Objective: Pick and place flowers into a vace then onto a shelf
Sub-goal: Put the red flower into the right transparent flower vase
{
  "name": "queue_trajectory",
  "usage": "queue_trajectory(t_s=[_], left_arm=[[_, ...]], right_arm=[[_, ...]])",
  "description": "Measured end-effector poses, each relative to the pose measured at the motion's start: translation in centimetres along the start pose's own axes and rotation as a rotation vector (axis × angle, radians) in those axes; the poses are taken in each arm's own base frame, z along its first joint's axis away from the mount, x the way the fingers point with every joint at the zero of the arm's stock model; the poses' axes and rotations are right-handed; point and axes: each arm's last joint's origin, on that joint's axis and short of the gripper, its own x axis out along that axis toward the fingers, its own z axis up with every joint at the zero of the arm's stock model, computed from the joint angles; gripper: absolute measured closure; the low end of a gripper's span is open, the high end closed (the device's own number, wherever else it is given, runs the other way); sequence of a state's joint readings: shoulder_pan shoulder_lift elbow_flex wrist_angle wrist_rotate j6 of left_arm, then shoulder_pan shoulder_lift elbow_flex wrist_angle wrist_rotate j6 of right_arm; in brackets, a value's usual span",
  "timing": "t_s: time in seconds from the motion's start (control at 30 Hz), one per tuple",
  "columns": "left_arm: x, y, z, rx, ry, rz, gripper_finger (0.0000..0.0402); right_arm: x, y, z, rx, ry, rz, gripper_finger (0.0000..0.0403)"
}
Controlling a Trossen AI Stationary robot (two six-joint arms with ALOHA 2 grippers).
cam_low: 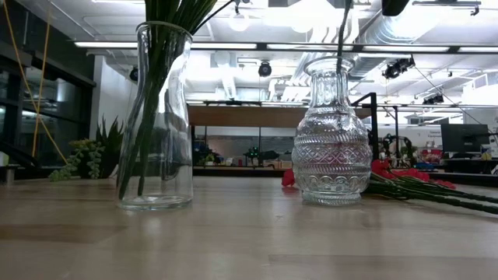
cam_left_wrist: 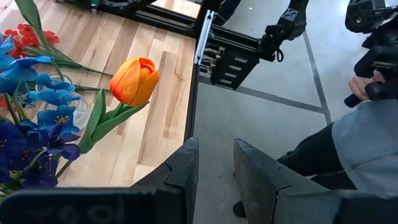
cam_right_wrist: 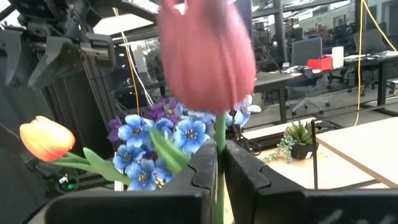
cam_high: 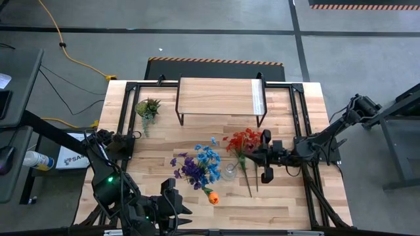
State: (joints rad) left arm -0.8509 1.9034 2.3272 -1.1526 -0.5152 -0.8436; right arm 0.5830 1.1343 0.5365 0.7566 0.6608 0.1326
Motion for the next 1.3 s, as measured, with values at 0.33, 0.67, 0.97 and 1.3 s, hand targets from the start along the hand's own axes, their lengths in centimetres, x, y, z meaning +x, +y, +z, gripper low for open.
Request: queue_trajectory(t_s=[0.33, 0.67, 0.97, 1.3], left_arm=[[0.00, 0.01, 0.00, 0.001, 0.000, 0.001, 0.0268], [0.00, 0.01, 0.00, 0.001, 0.000, 0.001, 0.0268], [0.00, 0.01, 0.00, 0.001, -0.003, 0.004, 0.0268], [0.00, 0.00, -0.01, 0.001, 0.002, -0.001, 0.0268]], right_arm=[[0.00, 0.02, -0.19, -0.014, 0.018, 0.014, 0.0364], [-0.01, 0.00, -0.60, -0.014, 0.057, 0.026, 0.0344], [-0.04, 0.15, -0.78, -0.022, 0.080, 0.086, 0.0324], [-0.05, 0.20, -0.82, -0.024, 0.088, 0.105, 0.0313]])
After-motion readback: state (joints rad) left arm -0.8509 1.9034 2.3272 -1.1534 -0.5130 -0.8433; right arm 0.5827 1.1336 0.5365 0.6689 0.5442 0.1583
